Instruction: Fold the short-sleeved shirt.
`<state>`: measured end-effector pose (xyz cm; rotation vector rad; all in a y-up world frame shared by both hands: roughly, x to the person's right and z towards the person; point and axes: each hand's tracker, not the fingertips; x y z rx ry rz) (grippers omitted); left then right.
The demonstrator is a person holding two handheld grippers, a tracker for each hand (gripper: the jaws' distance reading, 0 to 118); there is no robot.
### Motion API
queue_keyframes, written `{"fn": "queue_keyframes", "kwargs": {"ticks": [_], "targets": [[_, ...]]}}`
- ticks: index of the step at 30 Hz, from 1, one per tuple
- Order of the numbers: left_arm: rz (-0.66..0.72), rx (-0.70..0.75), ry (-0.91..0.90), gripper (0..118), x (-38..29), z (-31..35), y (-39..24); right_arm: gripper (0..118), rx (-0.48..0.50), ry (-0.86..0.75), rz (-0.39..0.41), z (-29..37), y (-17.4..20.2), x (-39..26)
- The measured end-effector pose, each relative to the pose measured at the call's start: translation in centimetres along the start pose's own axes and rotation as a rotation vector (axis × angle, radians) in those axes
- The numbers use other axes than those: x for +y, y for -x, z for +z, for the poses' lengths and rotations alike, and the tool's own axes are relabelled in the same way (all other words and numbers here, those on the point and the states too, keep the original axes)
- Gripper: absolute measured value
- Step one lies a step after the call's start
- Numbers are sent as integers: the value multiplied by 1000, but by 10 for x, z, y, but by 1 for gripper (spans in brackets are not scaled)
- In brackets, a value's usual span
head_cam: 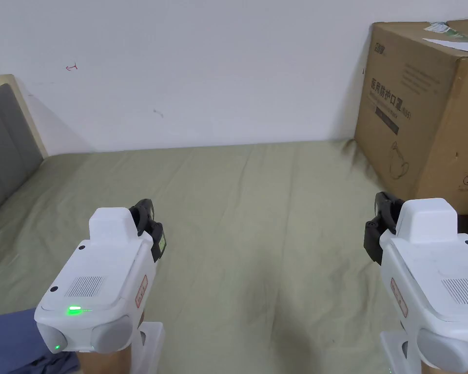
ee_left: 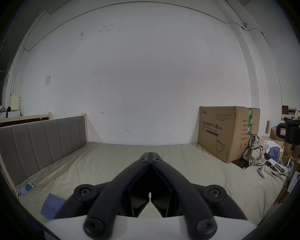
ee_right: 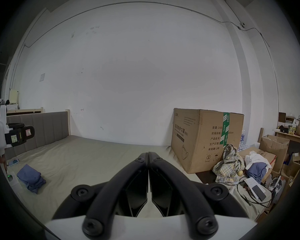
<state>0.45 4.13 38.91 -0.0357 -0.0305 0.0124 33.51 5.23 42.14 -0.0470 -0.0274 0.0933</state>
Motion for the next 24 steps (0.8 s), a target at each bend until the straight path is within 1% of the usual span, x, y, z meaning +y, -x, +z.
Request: {"fn": "queue_keyframes", "kwargs": {"ticks": [8, 9, 10, 11, 12, 13, 14, 15, 16, 17, 21, 24], "targets": [[-9, 6, 1, 0, -2, 0, 1, 0, -6, 2, -2, 0, 0, 0], [-10, 8, -2, 2, -2, 0, 1, 2, -8, 2, -8, 0, 0, 0], [-11, 10, 2, 12, -2, -1, 1, 7, -7, 5, -12, 0, -1, 0], [-12, 11, 9, 24, -1, -1, 1, 17, -6, 9, -20, 0, -1, 0], [-11, 10, 12, 50, 0, -1, 1, 40, 2, 16, -31, 0, -2, 1], [-13, 11, 17, 71, 0, -2, 1, 62, 8, 21, -35, -1, -4, 1], [-16, 13, 21, 85, 1, -3, 1, 83, 8, 23, -42, -1, -4, 2], [-17, 13, 20, 103, 1, -3, 1, 102, 1, 28, -44, -2, -4, 2], [-18, 17, 20, 112, 1, -4, 0, 107, -1, 27, -44, -2, -4, 2], [-20, 22, 26, 116, 1, -5, -1, 111, -8, 22, -43, -2, -4, 2], [-19, 30, 8, 117, 1, -3, -2, 118, -19, 13, -34, -2, -5, 2], [-1, 13, 9, 118, 2, -4, 0, 118, -23, 8, -36, -1, -5, 2]]}}
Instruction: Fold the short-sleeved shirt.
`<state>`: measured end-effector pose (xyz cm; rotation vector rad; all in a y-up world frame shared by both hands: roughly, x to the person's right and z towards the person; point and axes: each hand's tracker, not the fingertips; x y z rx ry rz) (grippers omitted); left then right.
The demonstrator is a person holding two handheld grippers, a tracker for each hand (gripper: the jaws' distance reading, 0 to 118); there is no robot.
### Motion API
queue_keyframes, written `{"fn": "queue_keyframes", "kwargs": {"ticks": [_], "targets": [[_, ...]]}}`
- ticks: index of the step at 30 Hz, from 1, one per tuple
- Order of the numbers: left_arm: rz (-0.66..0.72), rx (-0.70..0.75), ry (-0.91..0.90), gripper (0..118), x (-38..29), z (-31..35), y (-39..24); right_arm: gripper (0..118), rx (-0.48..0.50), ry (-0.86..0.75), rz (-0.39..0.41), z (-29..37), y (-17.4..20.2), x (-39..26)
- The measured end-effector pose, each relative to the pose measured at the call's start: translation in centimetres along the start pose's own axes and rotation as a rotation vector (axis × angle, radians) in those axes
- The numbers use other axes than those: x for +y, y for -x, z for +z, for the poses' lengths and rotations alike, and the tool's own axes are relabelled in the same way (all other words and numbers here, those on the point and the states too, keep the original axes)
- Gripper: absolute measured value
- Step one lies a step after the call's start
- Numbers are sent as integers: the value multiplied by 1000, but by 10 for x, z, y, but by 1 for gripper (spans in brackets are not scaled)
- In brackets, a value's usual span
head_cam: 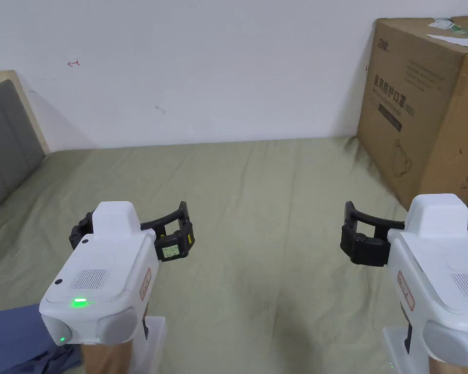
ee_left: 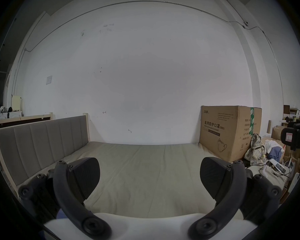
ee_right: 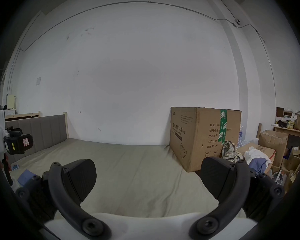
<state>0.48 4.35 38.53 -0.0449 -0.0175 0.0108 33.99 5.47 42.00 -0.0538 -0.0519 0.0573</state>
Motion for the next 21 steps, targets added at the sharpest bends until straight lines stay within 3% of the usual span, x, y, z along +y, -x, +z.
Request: {"fn": "queue_keyframes", "kwargs": {"ticks": [21], "targets": [[-30, 2, -34, 118, -1, 5, -2, 118, 2, -20, 5, 1, 5, -1]]}}
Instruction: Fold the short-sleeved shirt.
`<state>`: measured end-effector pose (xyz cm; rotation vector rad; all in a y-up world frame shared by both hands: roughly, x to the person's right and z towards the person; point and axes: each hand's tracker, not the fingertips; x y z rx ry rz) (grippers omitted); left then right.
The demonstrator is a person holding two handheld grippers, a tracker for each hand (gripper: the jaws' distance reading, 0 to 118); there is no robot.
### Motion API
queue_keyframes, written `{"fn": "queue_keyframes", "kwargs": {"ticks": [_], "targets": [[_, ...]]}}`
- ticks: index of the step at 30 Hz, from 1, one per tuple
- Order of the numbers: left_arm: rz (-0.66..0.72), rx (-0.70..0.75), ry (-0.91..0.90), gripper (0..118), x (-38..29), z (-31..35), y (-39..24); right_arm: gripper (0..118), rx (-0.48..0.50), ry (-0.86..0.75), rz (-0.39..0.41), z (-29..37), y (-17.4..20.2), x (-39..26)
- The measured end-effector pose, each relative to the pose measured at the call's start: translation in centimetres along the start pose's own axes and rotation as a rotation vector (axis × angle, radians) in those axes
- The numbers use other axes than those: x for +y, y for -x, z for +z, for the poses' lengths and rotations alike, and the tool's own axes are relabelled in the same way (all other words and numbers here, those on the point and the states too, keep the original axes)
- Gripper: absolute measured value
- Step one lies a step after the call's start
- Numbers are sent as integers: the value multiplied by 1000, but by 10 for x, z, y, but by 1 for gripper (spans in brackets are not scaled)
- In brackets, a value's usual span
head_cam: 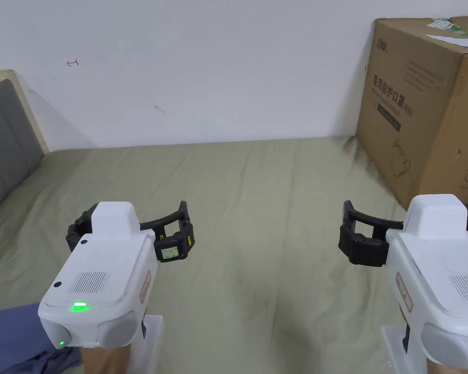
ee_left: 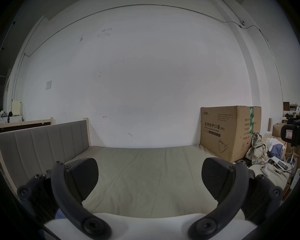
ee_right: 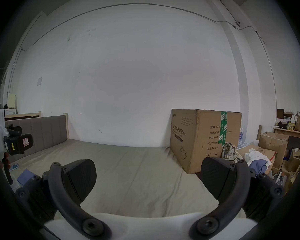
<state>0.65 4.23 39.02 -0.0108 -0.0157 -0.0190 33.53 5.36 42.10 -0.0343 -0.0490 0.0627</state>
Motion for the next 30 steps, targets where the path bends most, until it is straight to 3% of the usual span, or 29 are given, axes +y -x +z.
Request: {"fn": "queue_keyframes", "kwargs": {"ticks": [30], "targets": [[-8, -4, -1, 118, 0, 0, 1, 118, 5, 0, 12, 0, 4, -1]]}}
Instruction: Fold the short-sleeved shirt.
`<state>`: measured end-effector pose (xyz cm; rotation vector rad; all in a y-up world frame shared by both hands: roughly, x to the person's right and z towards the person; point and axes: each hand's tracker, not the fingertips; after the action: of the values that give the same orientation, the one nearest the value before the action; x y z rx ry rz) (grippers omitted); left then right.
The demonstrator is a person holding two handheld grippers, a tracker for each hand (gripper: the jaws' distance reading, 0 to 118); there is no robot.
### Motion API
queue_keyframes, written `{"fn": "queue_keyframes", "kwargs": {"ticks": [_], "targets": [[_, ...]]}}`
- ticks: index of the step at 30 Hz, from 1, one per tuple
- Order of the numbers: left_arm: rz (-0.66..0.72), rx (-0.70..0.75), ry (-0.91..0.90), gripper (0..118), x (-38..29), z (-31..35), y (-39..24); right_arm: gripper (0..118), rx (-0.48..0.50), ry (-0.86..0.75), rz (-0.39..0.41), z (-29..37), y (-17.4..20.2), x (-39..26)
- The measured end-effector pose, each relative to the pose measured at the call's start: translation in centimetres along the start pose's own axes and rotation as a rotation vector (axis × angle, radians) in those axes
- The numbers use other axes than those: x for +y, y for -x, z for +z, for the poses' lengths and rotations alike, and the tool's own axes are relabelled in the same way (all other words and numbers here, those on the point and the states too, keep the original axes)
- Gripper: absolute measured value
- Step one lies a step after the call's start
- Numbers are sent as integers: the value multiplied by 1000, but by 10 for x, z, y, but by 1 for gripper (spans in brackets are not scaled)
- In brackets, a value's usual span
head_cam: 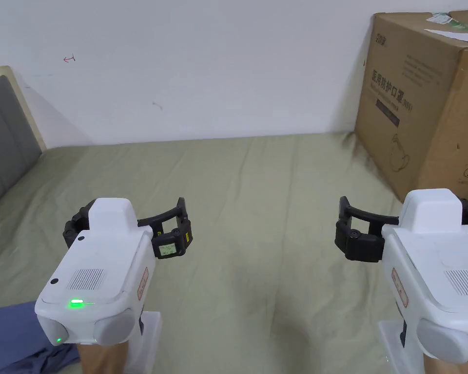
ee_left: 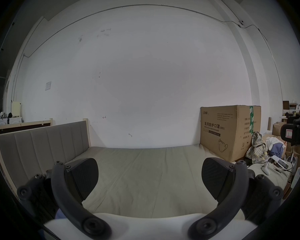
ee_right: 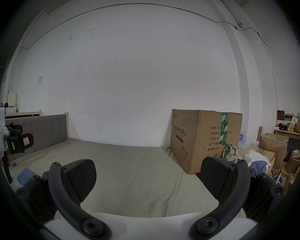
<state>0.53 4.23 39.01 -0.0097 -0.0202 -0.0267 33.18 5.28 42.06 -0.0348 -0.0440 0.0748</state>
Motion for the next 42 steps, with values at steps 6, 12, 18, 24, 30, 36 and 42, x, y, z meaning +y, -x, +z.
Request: {"fn": "queue_keyframes", "kwargs": {"ticks": [6, 12, 18, 24, 30, 36, 42], "targets": [[-4, -1, 1, 118, -1, 0, -1, 118, -1, -2, -4, 0, -1, 0], [-4, -3, -1, 118, 0, -1, -1, 118, -4, 22, -15, -1, -1, 2], [-8, -6, -2, 118, 0, -2, -1, 118, -81, 211, -64, -14, 3, 13], [-1, -12, -8, 118, 3, -2, -1, 117, -180, 533, -177, -31, 3, 21], [3, -16, -13, 118, 4, -2, 0, 117, -190, 496, -233, -29, 0, 19], [6, -13, -18, 118, 6, -3, 1, 117, -165, 454, -250, -20, 2, 26], [13, -10, -21, 118, 8, -2, 2, 117, -153, 439, -223, -20, 3, 24]]}}
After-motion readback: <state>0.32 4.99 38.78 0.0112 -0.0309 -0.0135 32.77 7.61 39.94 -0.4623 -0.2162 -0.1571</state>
